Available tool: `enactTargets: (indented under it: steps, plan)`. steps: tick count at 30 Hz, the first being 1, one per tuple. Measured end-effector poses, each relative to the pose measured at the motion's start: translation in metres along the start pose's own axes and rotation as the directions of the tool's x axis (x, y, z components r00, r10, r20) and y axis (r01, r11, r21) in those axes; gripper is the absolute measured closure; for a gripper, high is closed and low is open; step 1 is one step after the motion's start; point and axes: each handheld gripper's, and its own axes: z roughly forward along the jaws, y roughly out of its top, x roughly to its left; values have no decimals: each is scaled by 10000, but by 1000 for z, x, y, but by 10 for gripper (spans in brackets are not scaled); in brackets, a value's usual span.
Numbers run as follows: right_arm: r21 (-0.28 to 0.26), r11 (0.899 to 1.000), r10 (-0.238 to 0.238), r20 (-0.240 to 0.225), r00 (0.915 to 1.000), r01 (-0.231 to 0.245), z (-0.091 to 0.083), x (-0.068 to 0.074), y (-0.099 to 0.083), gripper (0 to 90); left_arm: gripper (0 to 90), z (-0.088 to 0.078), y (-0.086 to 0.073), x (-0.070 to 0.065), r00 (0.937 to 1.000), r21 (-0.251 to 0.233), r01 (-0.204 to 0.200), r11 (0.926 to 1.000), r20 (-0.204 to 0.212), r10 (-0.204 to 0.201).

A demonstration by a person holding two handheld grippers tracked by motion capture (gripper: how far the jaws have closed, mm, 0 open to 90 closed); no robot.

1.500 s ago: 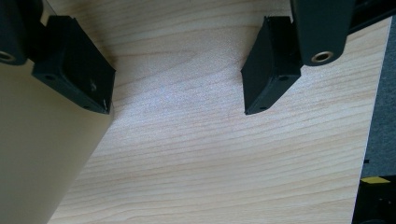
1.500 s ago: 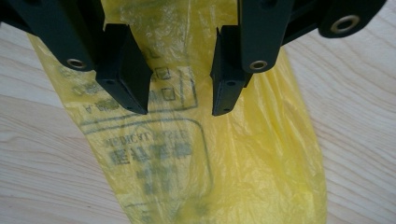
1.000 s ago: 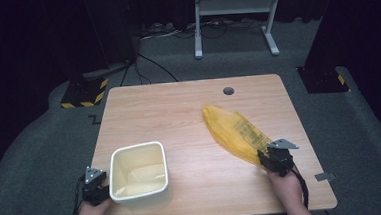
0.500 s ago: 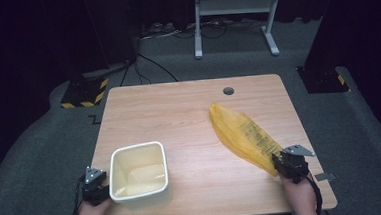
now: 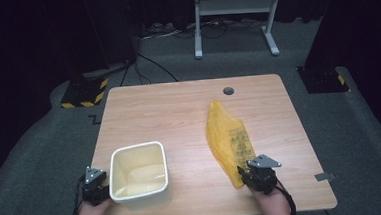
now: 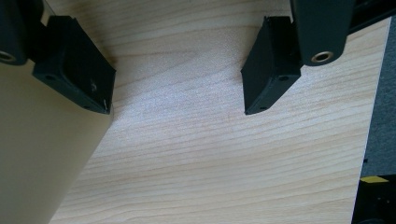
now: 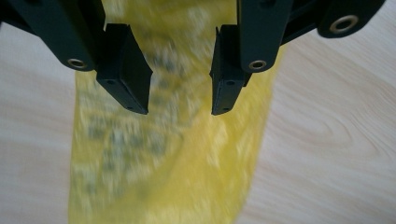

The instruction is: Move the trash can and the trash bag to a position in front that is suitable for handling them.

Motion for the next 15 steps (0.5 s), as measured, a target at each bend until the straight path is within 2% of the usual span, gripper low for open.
enactTargets:
  steps: [3, 5, 6, 9, 15]
  plan:
    - [-222, 9997, -52, 65, 10000, 54, 7, 2, 16, 554, 258, 0, 0, 0, 10000, 1, 4, 10000, 10, -4]
    - [-217, 9998, 41, 91, 10000, -39, 23, 1, 29, 542, 258, 0, 0, 0, 10000, -15, 3, 10000, 20, -3]
    - [-217, 9998, 41, 91, 10000, -39, 23, 1, 29, 542, 258, 0, 0, 0, 10000, -19, 27, 10000, 40, -27]
    - [341, 9994, -8, 314, 9995, -2, 49, -1, 36, 536, 258, 0, 0, 1, 10000, -11, 22, 10000, 56, -21]
    - [763, 9969, 132, 457, 9989, -167, 61, -4, 33, 536, 258, 0, 0, 1, 10000, 14, -6, 10000, 66, 6]
